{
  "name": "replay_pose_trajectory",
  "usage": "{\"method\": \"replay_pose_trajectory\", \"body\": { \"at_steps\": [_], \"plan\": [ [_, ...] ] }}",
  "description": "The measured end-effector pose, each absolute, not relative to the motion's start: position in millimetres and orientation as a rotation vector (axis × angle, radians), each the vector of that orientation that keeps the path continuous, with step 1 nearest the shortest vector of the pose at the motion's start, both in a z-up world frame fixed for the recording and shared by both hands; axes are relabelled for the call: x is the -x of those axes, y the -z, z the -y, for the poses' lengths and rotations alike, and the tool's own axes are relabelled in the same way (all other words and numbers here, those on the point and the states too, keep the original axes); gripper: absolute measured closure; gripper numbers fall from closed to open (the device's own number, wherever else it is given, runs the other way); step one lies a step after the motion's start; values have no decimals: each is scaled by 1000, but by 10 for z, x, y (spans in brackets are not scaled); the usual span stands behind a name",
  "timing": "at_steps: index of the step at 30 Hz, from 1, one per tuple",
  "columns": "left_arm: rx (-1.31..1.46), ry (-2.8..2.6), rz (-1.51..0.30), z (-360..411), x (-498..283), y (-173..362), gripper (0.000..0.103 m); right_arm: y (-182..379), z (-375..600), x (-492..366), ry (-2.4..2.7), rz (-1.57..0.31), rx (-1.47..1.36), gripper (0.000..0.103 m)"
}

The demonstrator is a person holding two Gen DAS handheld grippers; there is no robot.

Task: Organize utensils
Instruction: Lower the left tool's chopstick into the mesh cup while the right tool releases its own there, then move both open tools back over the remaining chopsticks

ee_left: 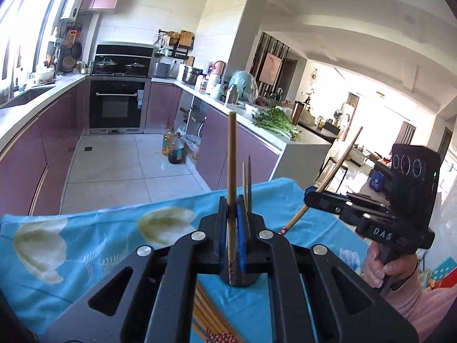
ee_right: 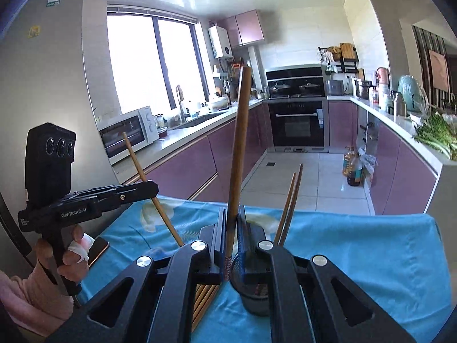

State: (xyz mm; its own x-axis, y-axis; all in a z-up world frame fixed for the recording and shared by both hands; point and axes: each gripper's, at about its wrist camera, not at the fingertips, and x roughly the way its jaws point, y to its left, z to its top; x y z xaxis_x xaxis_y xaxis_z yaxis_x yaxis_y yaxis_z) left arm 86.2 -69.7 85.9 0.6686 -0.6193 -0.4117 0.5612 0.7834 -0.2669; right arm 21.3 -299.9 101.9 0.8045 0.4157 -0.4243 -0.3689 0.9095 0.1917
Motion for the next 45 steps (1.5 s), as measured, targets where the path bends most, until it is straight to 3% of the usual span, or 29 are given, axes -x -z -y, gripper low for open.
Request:
{"method": "replay_pose_trajectory", "body": {
  "at_steps": [11, 24, 25, 28, 30, 33, 37, 39, 45],
  "plan": [
    [89, 711, -497, 1164, -1085, -1029, 96, -818, 3058, -474, -375, -553, -73, 97],
    [-122, 704, -707, 1693, -1324, -357, 95, -301, 2982, -827, -332, -750, -86, 94],
    [-122, 693, -722, 1726, -1356, -305, 94, -291, 2987, -829, -324, -748, -91, 94],
    [-106, 667, -718, 1663, -1409, -189, 69, -288, 3017, -800, -306, -735, -114, 85],
    [-75, 666, -708, 1604, -1406, -181, 67, -293, 3042, -753, -300, -720, -125, 78],
    [-35, 637, -682, 1443, -1351, -195, 65, -309, 3068, -640, -307, -694, -135, 76],
    [-2, 563, -609, 1113, -1156, -249, 56, -407, 3011, -368, -392, -629, -140, 75],
    [5, 534, -587, 952, -1032, -253, 52, -439, 2924, -249, -437, -613, -119, 69],
    [1, 436, -633, 556, -773, 8, 49, -188, 2537, -115, -558, -692, -62, 68]
  ]
}}
